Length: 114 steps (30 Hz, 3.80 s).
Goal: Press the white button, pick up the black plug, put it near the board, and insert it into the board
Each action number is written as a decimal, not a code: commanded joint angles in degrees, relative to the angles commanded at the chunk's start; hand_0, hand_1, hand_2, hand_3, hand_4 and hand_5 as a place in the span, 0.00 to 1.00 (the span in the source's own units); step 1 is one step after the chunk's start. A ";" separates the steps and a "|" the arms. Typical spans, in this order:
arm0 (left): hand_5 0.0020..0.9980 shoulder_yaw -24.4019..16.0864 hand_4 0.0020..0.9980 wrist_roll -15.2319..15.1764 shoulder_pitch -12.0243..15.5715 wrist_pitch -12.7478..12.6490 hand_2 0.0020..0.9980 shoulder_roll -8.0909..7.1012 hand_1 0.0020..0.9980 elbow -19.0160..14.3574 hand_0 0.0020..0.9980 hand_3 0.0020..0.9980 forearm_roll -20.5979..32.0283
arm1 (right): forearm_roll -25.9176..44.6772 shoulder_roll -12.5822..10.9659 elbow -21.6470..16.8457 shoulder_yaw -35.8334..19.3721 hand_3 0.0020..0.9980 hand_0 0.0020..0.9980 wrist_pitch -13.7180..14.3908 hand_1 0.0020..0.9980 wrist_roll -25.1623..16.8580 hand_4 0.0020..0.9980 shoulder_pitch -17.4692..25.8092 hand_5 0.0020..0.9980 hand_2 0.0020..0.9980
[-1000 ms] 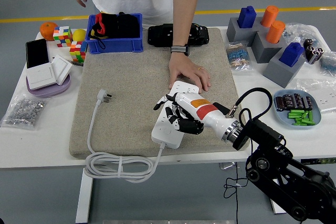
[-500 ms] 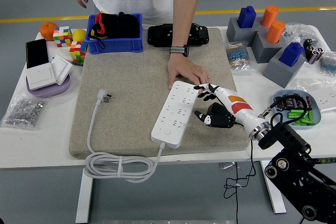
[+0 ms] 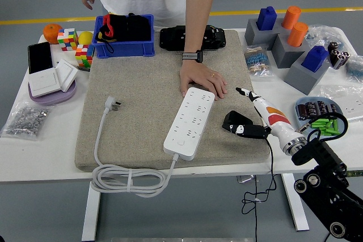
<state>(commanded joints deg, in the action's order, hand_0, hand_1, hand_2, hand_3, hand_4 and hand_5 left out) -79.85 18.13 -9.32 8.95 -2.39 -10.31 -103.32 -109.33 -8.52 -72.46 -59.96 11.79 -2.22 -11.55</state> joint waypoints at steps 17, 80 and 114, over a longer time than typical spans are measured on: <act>0.20 0.44 0.56 -0.03 -0.04 0.20 0.62 0.03 0.64 0.00 0.69 0.64 -0.01 | 1.39 0.45 5.45 2.70 0.78 0.65 2.15 0.68 -3.24 1.00 -0.96 0.24 0.65; 0.20 -0.09 0.56 0.06 -0.11 0.05 0.61 0.02 0.64 0.00 0.69 0.64 0.26 | 10.93 2.78 9.30 12.43 0.51 0.36 7.51 0.29 -7.60 0.63 -10.42 0.00 0.34; 0.20 0.41 0.56 0.17 -0.40 0.68 0.61 -0.36 0.64 0.00 0.69 0.64 -1.46 | 10.58 7.56 22.53 14.41 0.51 0.37 8.43 0.30 -10.20 0.63 -17.39 0.00 0.34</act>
<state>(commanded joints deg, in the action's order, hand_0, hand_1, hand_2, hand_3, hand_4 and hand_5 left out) -79.44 18.30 -9.72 9.63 -2.75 -10.31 -104.78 -98.74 -0.96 -49.92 -45.56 20.22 -12.43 -28.94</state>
